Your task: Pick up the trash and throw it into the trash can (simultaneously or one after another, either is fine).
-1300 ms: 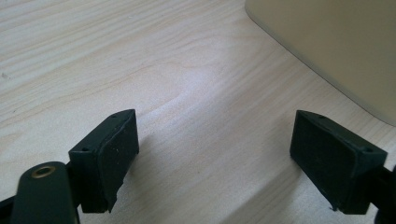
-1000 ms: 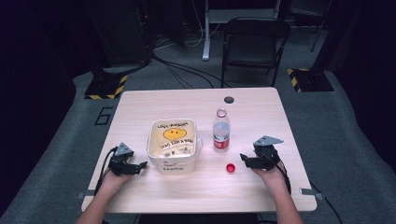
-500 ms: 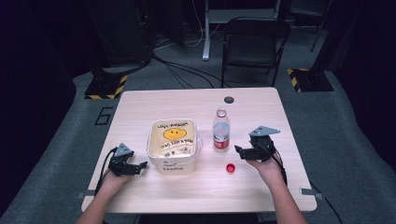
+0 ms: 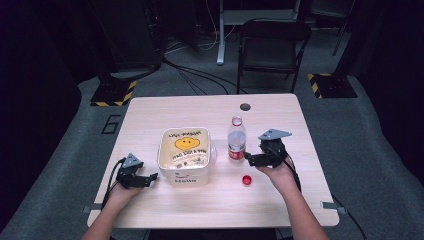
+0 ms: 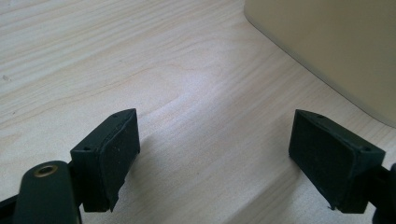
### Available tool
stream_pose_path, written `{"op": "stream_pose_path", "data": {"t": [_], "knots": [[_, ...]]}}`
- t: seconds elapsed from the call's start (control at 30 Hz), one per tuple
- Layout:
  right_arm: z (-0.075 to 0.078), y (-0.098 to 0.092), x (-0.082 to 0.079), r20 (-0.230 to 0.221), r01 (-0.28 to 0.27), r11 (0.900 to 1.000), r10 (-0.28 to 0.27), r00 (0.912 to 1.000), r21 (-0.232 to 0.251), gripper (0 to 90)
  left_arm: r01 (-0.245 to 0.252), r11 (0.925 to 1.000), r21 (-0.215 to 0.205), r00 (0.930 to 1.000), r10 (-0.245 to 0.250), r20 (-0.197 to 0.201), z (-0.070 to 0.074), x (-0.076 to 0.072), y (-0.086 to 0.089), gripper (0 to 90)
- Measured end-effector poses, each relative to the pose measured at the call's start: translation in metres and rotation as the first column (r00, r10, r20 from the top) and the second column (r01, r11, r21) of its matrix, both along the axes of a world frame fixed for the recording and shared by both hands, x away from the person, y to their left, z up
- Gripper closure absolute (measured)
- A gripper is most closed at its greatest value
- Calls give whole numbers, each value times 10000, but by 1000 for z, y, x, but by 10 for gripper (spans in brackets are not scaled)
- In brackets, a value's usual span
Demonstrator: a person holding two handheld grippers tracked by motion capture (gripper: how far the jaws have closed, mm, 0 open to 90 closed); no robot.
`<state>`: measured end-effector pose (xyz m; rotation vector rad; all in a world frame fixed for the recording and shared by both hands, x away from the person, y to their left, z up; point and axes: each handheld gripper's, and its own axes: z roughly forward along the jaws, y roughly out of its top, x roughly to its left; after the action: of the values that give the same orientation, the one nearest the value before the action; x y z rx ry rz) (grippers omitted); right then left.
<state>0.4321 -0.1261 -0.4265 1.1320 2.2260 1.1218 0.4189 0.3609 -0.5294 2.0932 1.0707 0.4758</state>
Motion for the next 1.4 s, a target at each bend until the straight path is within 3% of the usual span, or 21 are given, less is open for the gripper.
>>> {"op": "stream_pose_path", "data": {"t": [0.3,0.73,1.4], "knots": [[5,18,6,57,-110,9999,109,9999,128,90,6,10000,15,10000,-6,0,0,0,0,162],[12,38,15,282,-230,9997,232,9993,-61,81,29,10000,42,10000,-29,-78,1,0,0,162],[14,53,32,438,-148,9995,160,9989,-273,122,51,9999,89,10000,-51,-69,1,0,0,161]]}}
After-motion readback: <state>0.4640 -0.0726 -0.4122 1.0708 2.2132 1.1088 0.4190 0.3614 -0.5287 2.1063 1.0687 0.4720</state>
